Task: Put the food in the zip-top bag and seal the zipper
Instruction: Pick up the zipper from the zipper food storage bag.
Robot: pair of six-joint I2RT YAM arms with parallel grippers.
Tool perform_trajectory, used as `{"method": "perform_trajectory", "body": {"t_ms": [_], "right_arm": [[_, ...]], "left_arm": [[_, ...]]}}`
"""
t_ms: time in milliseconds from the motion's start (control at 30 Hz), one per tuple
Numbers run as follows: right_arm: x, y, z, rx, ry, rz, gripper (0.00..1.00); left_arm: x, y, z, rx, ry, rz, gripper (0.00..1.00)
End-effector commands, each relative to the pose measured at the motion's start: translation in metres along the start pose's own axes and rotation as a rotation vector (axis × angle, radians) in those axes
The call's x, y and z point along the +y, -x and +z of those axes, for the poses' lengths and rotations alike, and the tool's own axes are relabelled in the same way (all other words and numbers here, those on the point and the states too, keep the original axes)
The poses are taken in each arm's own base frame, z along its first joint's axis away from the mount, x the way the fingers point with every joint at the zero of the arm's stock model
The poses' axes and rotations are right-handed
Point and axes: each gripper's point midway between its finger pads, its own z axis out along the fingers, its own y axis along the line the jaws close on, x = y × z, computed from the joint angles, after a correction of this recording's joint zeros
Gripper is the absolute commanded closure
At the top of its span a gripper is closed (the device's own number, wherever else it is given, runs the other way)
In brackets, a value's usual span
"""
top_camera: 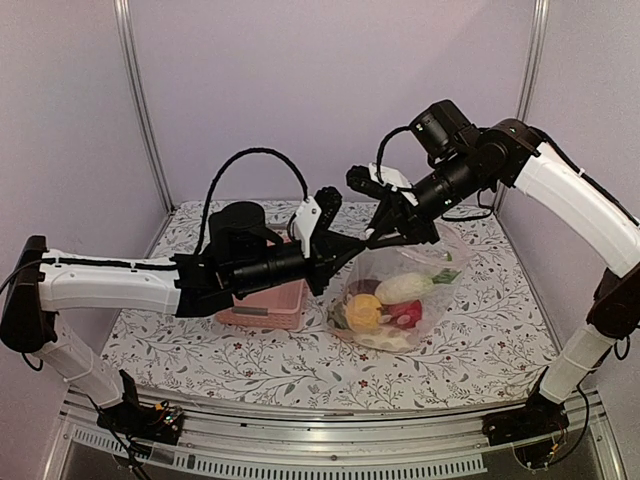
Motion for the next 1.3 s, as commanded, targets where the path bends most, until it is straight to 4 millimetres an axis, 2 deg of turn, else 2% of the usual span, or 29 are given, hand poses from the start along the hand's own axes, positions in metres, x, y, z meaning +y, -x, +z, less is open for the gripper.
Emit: {"method": "perform_trajectory", "body": {"t_ms": [0,133,233,400,567,933,1100,1267], "right_arm": [[0.002,-0.008,0.003,0.04,0.009,0.016,0.81],[0.0,-0.005,0.003,0.03,-0.004,0.013,0.87],[-0.002,0.001,-0.001,0.007,-0.015,0.012,0.86],[-0.002,0.005,-0.003,-0.005,-0.018,0.017,0.92],[-0.002,0.005,-0.001,-0.007,-0.006,0.036,0.83],[-0.004,0.013,-0.005,-0.028,-0.017,0.048,0.84],[-0.004,0.008,-0.003,-0.008,-0.015,0.052,0.92],[-0.002,0.002,0.002,0.017,0.006,0.06,0.9]], "left_arm": [[0.011,0.006,-0.004,-0.052,0.045,0.004,1.0],[0.009,0.007,-0.004,-0.059,0.031,0.003,1.0],[0.008,0.007,-0.004,-0.06,0.023,0.002,1.0],[0.006,0.007,-0.004,-0.055,0.017,0.004,1.0],[0.006,0.005,-0.004,-0.051,0.014,0.002,1.0],[0.005,0.004,-0.002,-0.048,0.01,0.003,1.0],[0.005,0.006,-0.004,-0.052,0.008,0.002,1.0],[0.006,0.007,-0.005,-0.051,0.014,0.004,1.0]]}}
